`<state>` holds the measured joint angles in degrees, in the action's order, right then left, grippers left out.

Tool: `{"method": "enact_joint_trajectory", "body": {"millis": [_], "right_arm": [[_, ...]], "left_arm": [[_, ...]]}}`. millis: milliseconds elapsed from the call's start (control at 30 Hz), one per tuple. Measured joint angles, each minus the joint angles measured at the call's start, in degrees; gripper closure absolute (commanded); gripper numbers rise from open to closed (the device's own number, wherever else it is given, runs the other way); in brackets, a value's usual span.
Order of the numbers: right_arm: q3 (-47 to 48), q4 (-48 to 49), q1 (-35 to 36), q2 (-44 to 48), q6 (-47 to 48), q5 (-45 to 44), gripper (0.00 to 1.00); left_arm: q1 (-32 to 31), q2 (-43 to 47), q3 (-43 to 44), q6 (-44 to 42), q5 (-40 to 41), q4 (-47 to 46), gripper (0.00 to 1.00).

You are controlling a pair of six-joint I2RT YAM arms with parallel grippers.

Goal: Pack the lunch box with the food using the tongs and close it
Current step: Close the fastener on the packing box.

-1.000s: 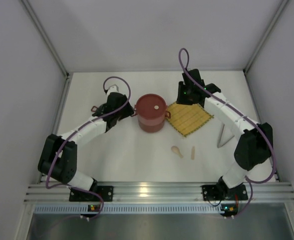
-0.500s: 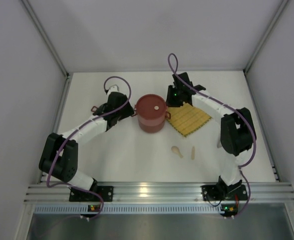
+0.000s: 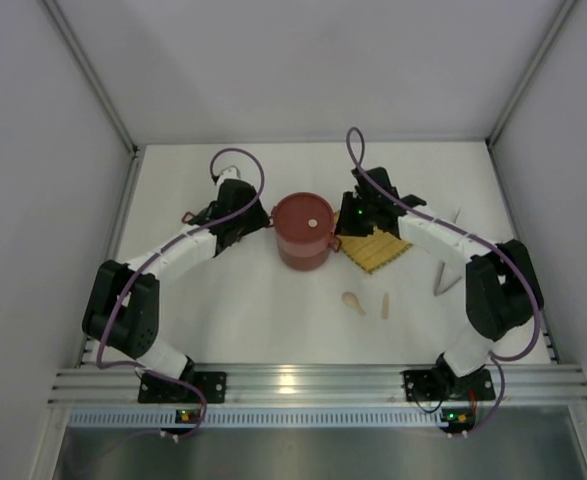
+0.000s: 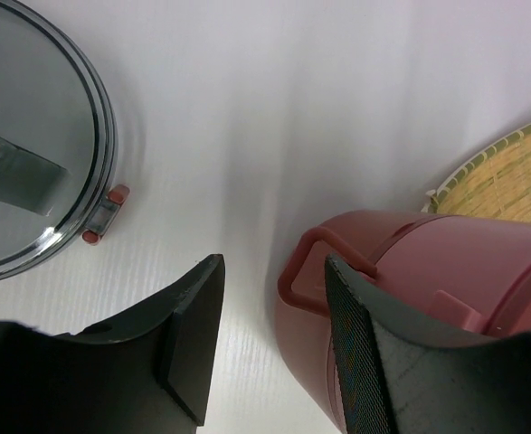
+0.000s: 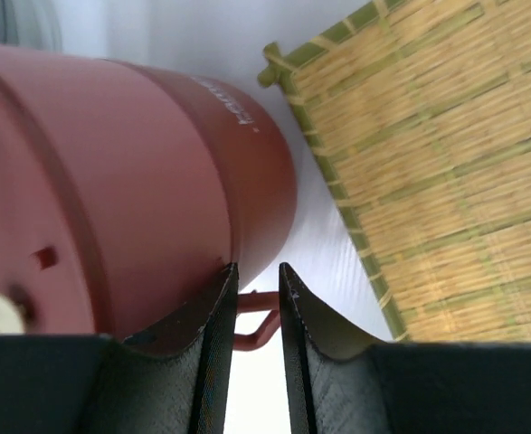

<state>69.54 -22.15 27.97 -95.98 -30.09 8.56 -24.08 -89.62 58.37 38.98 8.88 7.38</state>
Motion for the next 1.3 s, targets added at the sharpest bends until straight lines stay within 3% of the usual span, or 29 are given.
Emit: {"method": "enact_joint_trajectory", "body": {"millis": [267,800,1067,1300], "right_arm": [[-5.6,0.5,4.7,7.3,-1.5,-0.8,0.75],[-8.5,1.6,11.2,9.0,-4.0,-1.4,0.75],[-9.2,2.5,11.7,9.6,-3.4,-2.4,0.75],[-12.2,3.4,11.7,16.5,-0.5,-7.3,0.71]], "left_arm": [[0.4,-1.6,1.8,-0.2,0.5,0.7,0.47],[0.7,-4.0,3.8,-0.4,1.5,0.9,0.47],[0.7,-4.4,4.4,-0.4,1.5,0.9,0.47],[0.7,-4.4,4.4,-0.6,1.5,1.1,0.46]]}}
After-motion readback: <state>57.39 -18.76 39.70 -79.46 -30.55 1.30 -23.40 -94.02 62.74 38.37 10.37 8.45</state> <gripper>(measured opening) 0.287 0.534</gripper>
